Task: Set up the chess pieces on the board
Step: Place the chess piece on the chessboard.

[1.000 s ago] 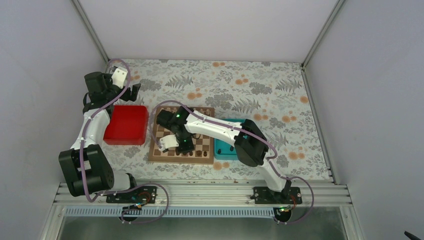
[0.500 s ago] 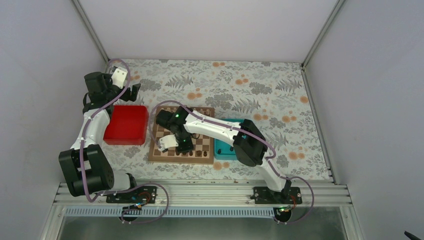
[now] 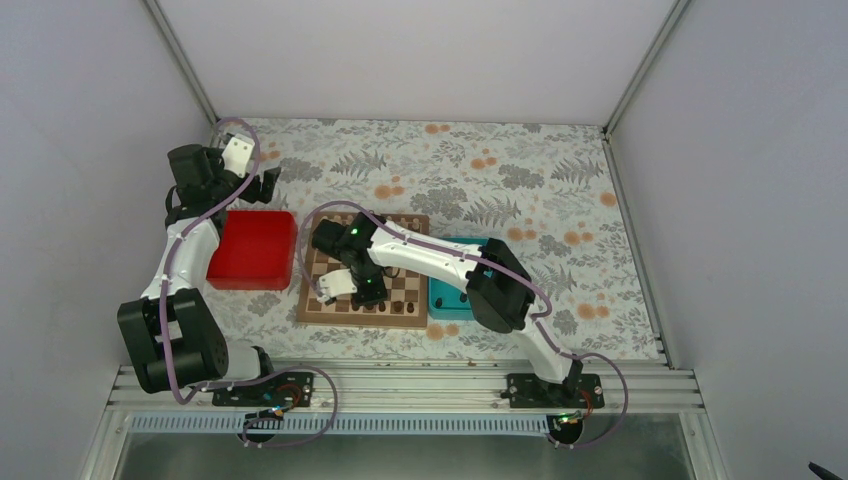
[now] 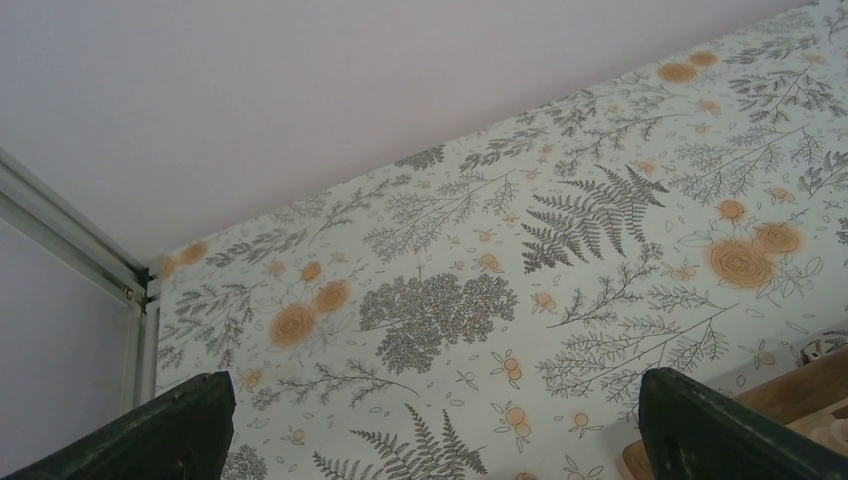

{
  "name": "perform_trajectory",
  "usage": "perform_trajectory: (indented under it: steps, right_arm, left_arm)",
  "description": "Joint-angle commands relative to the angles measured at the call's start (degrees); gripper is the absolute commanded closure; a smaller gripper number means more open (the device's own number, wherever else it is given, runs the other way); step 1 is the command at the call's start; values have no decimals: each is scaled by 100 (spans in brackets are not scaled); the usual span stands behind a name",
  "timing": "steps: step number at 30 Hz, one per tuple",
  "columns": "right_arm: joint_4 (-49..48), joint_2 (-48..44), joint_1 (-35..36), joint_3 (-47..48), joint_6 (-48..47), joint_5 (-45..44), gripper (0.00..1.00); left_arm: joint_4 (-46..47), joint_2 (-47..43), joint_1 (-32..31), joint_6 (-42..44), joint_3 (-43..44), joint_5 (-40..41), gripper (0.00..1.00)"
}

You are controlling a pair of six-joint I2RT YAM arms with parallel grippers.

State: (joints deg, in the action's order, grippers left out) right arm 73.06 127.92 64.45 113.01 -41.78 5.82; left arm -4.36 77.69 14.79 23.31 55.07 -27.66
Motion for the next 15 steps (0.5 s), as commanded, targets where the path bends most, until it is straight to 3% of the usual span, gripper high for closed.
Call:
perform_trajectory:
  steps: [1, 10, 15]
  right_arm:
    - [2, -19, 11, 40, 16, -88, 73]
    - [61, -777, -319, 1, 60, 19, 55]
    - [-8, -1559, -1207, -496, 104, -37, 52]
  left_arm:
    - [199, -20, 42, 26, -49, -169, 0]
    - [174, -8, 42, 24, -25, -198, 0]
    - [148, -50, 42, 41, 6, -188, 0]
